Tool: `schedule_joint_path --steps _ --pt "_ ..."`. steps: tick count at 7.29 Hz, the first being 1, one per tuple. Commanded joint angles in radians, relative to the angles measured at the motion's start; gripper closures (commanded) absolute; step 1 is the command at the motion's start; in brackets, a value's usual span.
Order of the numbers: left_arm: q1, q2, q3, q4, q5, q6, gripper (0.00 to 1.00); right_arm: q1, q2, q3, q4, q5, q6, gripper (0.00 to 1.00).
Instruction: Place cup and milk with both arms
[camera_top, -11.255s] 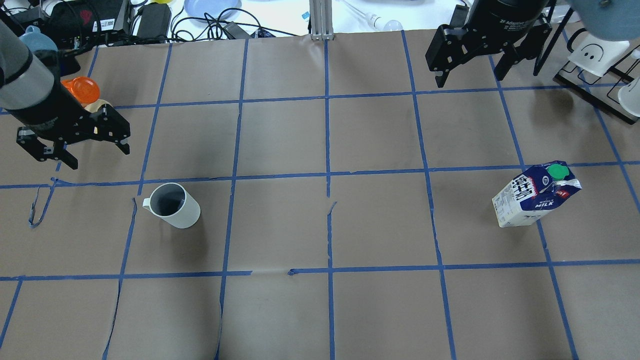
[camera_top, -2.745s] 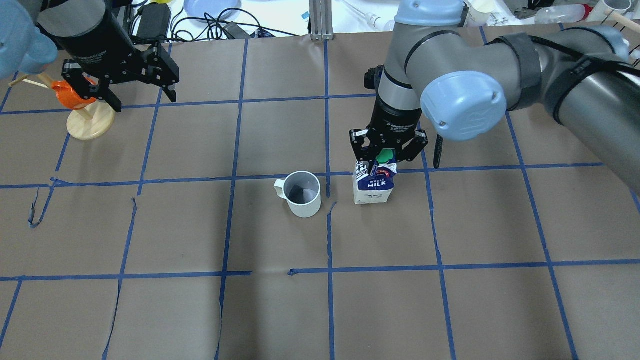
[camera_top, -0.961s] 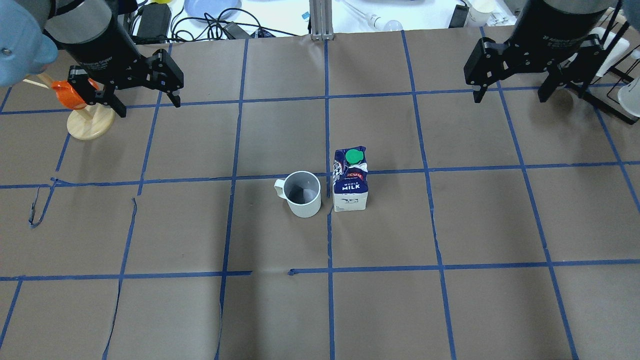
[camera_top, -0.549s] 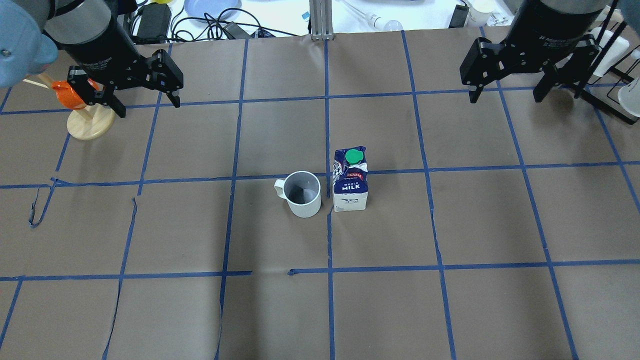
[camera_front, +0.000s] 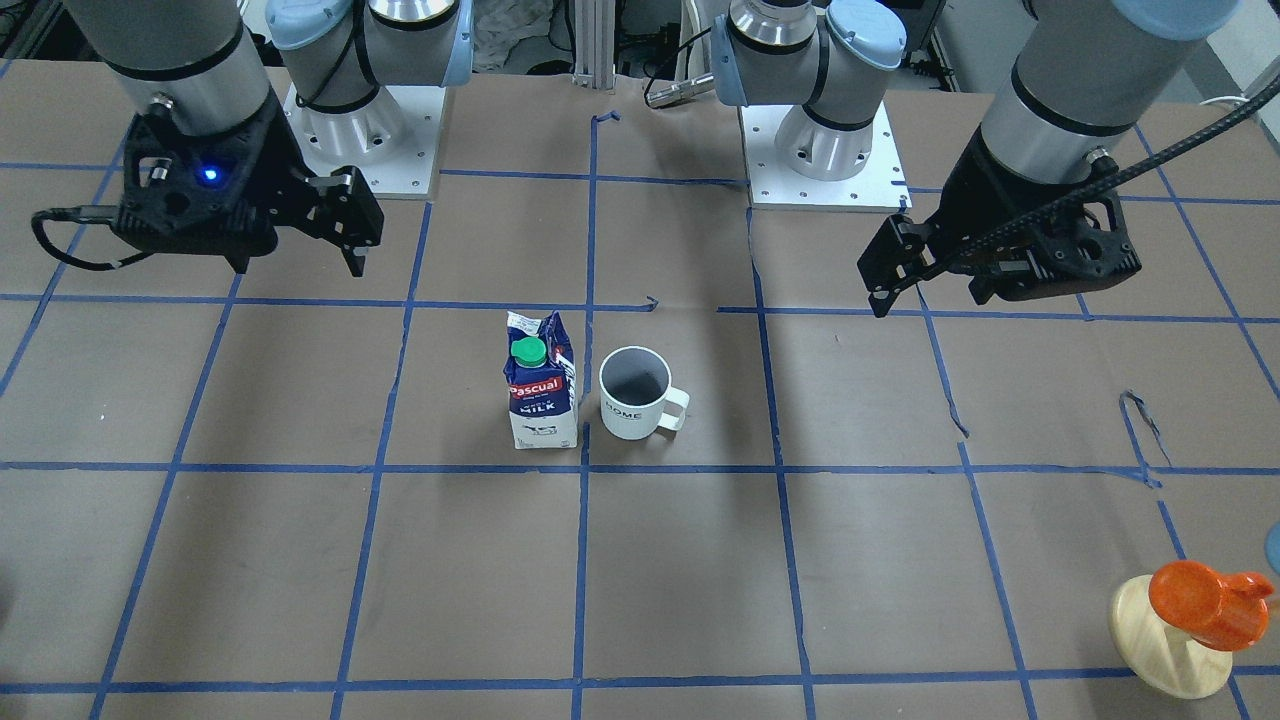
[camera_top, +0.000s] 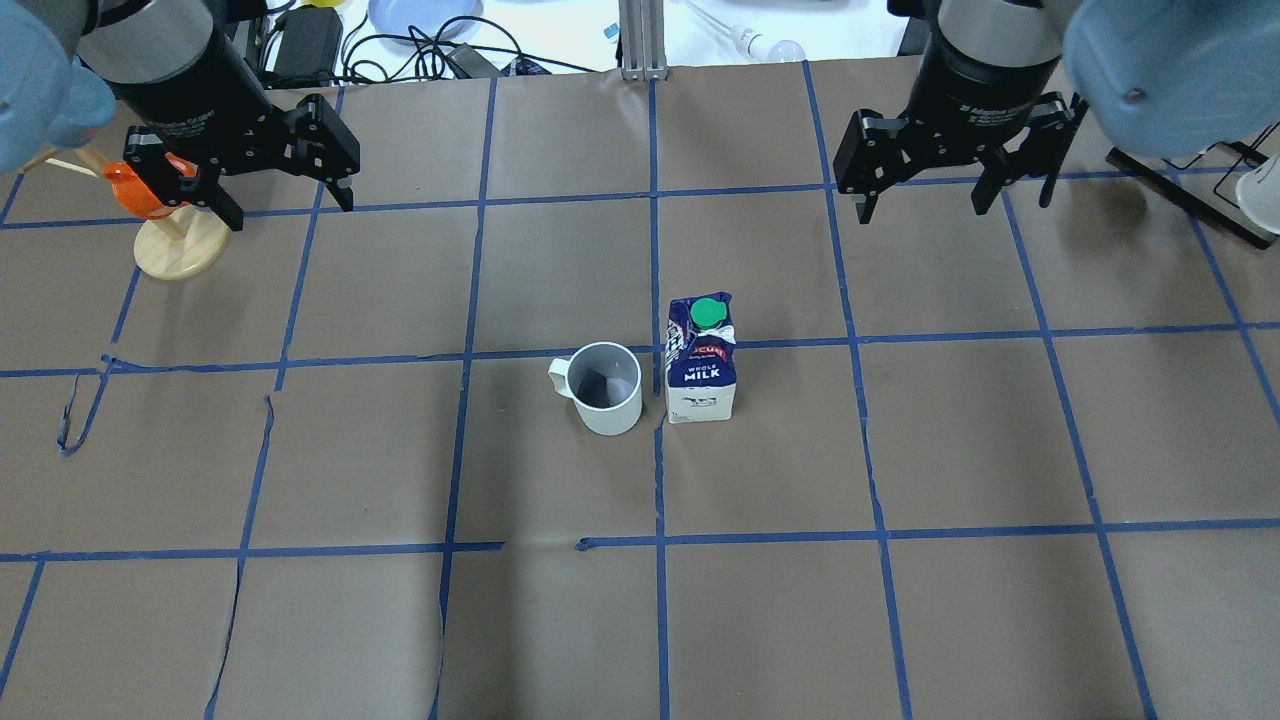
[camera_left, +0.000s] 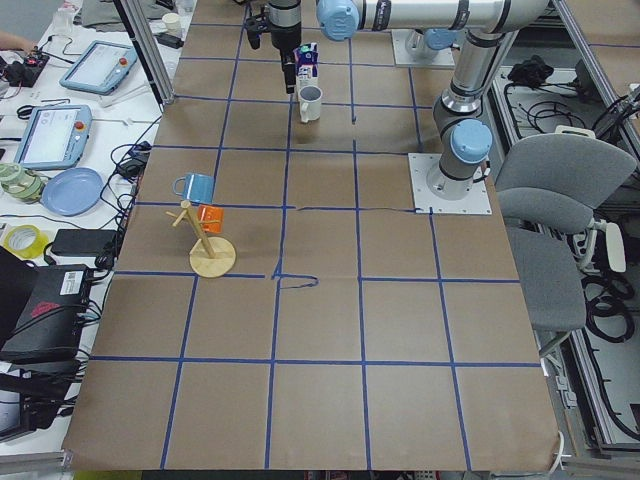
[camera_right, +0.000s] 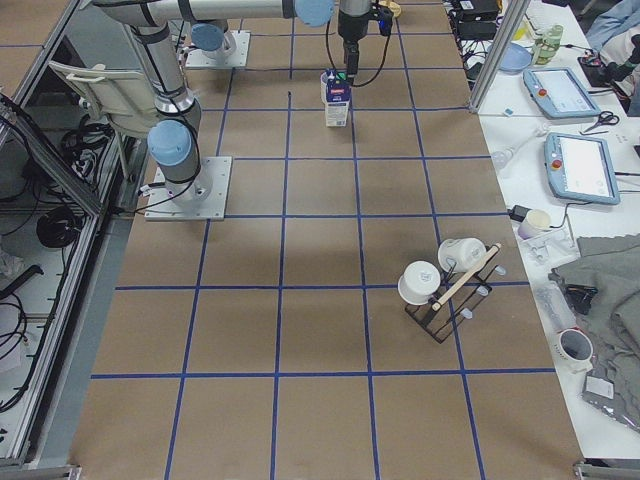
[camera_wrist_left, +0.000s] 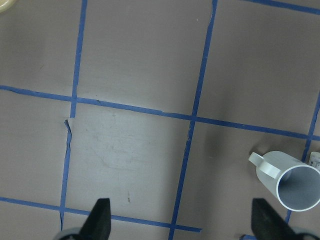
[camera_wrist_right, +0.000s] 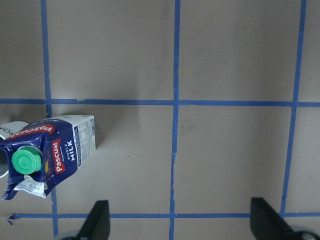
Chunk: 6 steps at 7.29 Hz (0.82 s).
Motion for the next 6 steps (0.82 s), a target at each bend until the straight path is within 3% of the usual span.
schedule_joint_path --steps 1,3,6 --pt "0.006 0.003 0.011 0.001 0.004 0.006 0.00 0.008 -0.004 -0.011 -0.018 -0.005 -0.009 0.00" --pt "0.006 0.009 0.011 -0.002 0.001 0.006 0.00 0.008 -0.006 -0.068 0.051 -0.007 -0.012 0.00" --pt "0.006 0.013 0.009 -0.002 -0.008 0.006 0.00 0.008 -0.017 -0.070 0.068 -0.016 -0.012 0.00"
